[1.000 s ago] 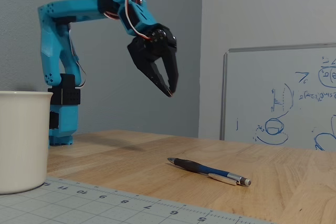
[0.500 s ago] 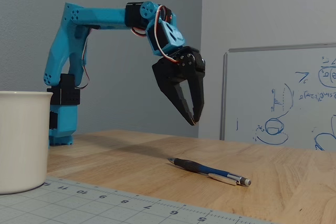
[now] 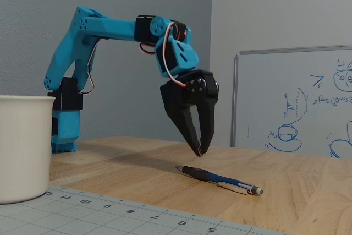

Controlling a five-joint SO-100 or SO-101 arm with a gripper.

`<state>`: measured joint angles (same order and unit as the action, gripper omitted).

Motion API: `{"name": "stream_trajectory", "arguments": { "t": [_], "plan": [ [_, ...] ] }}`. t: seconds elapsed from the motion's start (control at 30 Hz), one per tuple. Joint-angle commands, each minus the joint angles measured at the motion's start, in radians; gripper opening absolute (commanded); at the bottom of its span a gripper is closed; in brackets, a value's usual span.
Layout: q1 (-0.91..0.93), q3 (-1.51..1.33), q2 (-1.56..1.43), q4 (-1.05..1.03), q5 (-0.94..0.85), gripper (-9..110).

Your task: Touch the pen.

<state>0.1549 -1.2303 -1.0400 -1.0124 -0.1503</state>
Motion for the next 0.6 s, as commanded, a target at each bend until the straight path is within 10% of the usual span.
{"name": "stream_trajectory", "arguments": {
  "t": [0.0, 0.57],
  "plan": [
    [-0.003, 0.091, -0.006, 0.020, 0.006, 1],
    [-0.029, 0.091, 0.026, 0.020, 0.006, 1]
  ]
}}
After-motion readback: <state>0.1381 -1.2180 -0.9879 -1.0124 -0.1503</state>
